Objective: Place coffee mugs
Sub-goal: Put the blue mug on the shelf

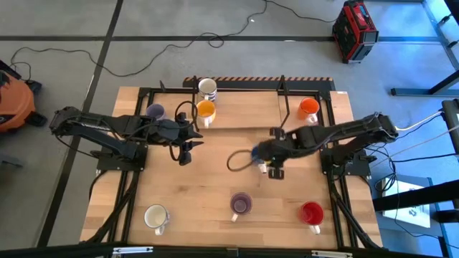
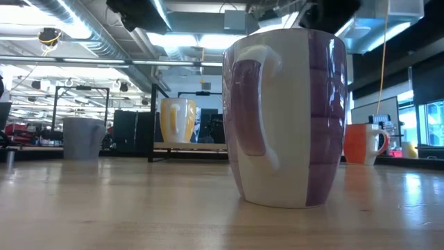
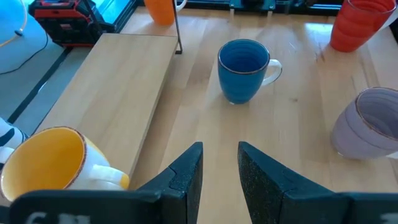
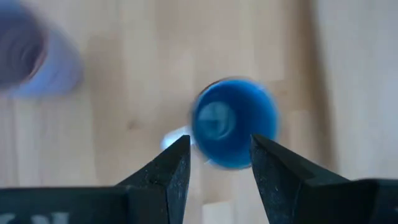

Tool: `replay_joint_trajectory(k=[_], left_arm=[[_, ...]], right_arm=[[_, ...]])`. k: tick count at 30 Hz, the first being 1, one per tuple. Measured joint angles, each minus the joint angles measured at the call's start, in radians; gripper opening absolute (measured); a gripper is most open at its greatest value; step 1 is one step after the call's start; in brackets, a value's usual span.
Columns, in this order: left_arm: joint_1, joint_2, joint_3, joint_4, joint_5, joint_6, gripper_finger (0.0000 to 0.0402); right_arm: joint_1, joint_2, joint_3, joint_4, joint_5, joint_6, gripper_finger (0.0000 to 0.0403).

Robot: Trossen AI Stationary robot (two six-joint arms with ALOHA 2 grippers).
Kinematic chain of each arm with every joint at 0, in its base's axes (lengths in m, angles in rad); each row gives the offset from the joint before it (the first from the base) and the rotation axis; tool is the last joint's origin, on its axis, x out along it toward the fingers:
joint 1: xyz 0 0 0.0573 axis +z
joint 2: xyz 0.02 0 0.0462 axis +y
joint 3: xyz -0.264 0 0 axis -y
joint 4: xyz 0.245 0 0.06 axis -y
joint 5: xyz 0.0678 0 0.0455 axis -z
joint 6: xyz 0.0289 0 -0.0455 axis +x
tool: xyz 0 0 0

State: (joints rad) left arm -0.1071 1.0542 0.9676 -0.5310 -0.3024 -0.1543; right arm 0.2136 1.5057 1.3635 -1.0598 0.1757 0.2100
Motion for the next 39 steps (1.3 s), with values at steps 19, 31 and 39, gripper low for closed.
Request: replay_joint_trajectory(k=[19,31,39], left_arm=[[0.0,0.0,0.0,0.001,-0.004,-0.01,0.0095],[0.0,0.0,0.0,0.001,-0.009,-0.023,0.0095],[0.0,0.0,0.0,0.004,-0.009,-0.023,0.0095]], right_arm=[[-0.022,0.07,-0.167,0.124,-0.098,-0.116,0.0152],[-0.067,0.117,-0.167,0.115,-0.1,-0.263,0.015],[-0.07,0.183,-0.167,0.128,-0.116,-0.305,0.0104]])
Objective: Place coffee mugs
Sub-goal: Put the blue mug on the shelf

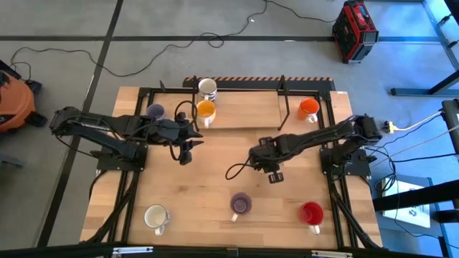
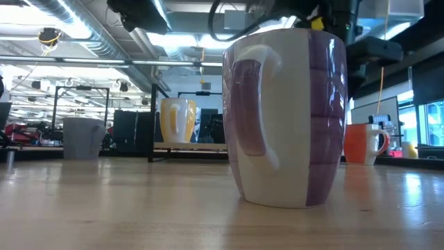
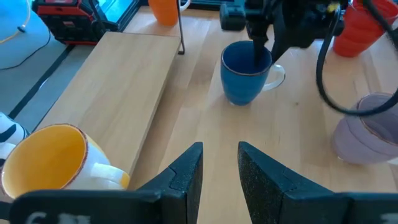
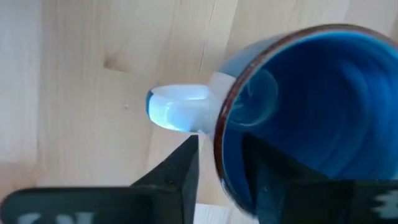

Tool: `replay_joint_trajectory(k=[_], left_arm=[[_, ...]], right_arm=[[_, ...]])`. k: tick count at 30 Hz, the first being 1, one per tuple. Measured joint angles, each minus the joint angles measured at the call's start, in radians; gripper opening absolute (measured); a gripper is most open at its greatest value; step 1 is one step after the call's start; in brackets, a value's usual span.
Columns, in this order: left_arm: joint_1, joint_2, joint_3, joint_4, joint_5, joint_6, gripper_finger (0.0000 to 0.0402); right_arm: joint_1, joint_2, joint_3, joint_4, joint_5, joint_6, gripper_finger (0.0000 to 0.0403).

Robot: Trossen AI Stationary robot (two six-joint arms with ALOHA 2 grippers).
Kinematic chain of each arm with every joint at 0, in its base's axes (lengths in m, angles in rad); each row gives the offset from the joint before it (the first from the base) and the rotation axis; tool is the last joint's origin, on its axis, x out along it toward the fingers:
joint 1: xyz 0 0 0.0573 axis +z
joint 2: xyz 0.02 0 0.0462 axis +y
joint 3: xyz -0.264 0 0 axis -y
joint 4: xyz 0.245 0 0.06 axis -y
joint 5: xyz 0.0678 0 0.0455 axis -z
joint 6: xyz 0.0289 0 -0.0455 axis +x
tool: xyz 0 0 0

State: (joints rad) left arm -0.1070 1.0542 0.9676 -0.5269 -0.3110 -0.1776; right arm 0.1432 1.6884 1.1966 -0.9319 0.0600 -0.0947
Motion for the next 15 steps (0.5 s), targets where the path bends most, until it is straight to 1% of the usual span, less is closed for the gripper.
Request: replay_joint_trajectory(k=[4,8,9,12,15], left_arm=[[0.0,0.0,0.0,-0.002,0.0,0.0,0.0095],[0.0,0.0,0.0,-0.002,0.0,0.0,0.0095],[0.0,0.0,0.0,-0.002,0.001,0.001,0.0095],[0.0,0.0,0.0,-0.002,0.001,0.0,0.0095],[0.0,-0.001,0.0,-0.002,0.001,0.001,0.0095]], right_arm=[[-0.004,0.006,0.0,0.011,0.001,-0.031,0.0071],[-0.006,0.006,0.0,0.013,-0.012,-0.066,0.0018],[-0.006,0.006,0.0,0.01,-0.011,-0.069,0.0011],[-0.006,0.005,0.013,0.013,-0.017,-0.068,0.0013],[-0.011,0.005,0.062,-0.002,-0.02,-0.085,0.0008]])
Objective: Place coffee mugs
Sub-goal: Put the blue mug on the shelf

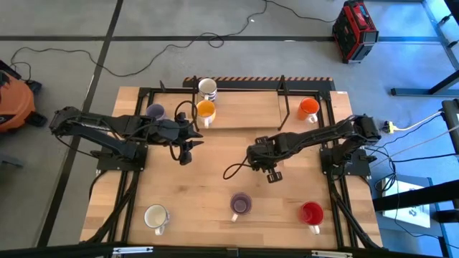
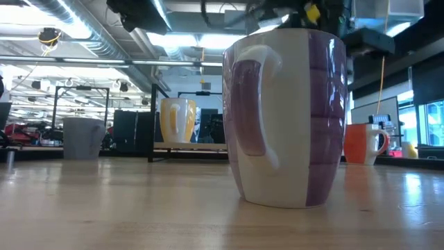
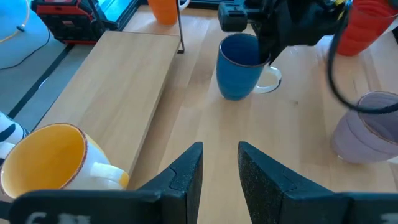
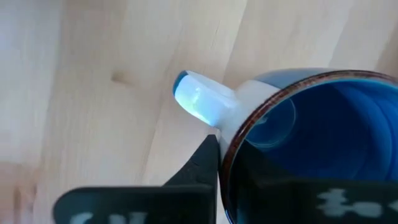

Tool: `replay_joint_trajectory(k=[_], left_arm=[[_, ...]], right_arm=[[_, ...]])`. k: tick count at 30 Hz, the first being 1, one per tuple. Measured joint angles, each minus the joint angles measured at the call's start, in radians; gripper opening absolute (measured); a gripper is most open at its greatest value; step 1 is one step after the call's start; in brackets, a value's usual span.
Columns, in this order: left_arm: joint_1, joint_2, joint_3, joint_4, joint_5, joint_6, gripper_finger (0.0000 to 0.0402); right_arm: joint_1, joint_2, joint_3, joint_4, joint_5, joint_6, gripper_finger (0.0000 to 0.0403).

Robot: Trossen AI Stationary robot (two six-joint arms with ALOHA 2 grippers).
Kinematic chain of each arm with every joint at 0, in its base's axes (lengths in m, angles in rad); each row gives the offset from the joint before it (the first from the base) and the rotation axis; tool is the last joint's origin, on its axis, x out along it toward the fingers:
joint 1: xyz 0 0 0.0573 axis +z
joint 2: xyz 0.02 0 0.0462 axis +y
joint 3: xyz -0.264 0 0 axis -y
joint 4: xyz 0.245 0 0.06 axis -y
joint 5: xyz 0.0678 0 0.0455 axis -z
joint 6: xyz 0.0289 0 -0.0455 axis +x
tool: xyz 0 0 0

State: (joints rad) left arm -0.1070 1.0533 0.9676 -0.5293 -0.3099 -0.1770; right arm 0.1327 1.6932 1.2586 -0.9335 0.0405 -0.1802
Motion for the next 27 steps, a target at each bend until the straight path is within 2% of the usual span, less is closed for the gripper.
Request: replay_joint_trajectory(k=[5,13,24,27], left_arm=[[0.0,-0.043,0.013,-0.018,0.032,-0.008,0.0095],[0.0,-0.139,0.058,-0.059,0.04,-0.033,0.0095],[0.0,-0.142,0.058,-0.065,0.063,-0.047,0.0095],[0.0,-0.142,0.058,-0.068,0.06,-0.07,0.0095]], right_arm=[[-0.025,-0.001,0.151,-0.073,0.002,-0.09,0.0008],[-0.135,0.006,0.389,-0.156,0.056,-0.313,0.0004],[-0.351,0.09,0.58,-0.172,0.072,-0.51,0.0002],[-0.414,0.143,0.632,-0.175,0.027,-0.54,0.0002]])
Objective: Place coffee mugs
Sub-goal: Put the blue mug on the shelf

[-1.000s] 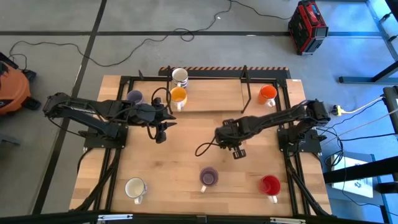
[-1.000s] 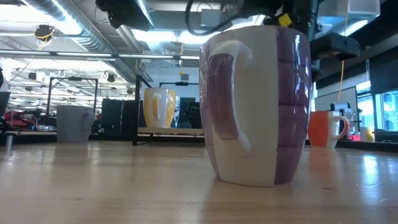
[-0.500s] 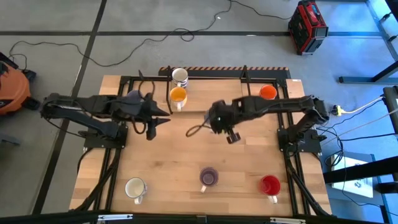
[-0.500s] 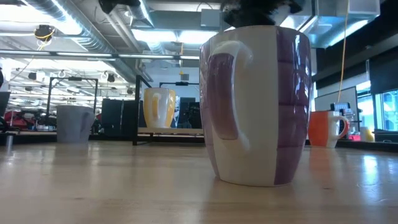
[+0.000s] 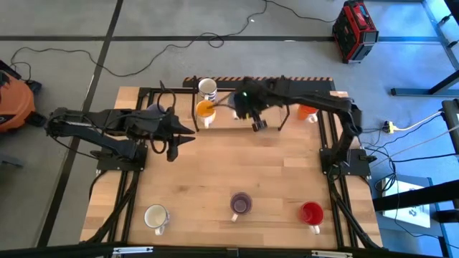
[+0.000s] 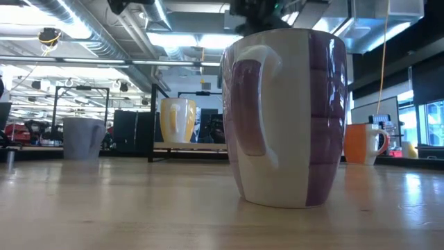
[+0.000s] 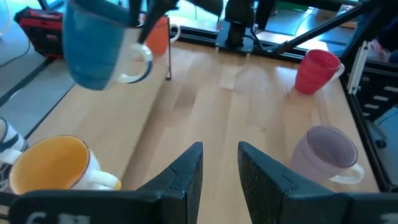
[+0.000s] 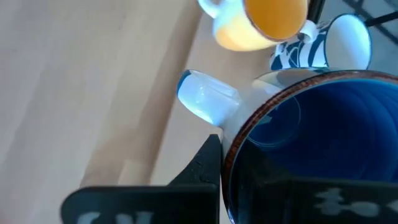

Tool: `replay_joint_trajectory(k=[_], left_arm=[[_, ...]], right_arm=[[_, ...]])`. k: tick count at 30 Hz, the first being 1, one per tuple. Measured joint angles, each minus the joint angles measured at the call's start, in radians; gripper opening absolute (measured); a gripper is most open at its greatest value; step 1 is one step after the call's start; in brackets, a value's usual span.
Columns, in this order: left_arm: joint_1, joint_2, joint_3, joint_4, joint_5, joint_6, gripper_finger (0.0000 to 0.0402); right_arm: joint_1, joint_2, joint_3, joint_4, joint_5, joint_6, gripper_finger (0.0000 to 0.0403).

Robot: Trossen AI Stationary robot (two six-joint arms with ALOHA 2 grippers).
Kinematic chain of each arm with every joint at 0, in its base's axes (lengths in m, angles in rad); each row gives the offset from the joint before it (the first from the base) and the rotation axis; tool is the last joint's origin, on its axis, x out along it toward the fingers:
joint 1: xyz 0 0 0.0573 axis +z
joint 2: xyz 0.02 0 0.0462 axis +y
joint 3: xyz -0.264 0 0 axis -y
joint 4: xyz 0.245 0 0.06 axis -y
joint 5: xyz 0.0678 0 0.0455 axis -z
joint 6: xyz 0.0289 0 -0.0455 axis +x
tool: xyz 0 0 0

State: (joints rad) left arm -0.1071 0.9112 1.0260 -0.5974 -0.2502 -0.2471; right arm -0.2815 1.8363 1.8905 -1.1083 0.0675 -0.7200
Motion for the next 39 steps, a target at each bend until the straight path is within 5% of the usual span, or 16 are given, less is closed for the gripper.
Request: replay_joint_trajectory(k=[21,30,39], left_arm=[[0.0,0.0,0.0,-0.001,-0.066,-0.013,0.0095],[0.0,0.0,0.0,-0.004,-0.073,-0.006,0.0095],[0.0,0.0,0.0,-0.021,-0.064,-0.005,0.0095]], right_arm=[[-0.211,0.251,0.067,0.087,-0.175,-0.1,0.0001],[-0.053,0.177,0.068,-0.156,-0.27,0.009,0.0001],[0.19,0.227,0.064,-0.085,-0.324,0.172,0.0001]])
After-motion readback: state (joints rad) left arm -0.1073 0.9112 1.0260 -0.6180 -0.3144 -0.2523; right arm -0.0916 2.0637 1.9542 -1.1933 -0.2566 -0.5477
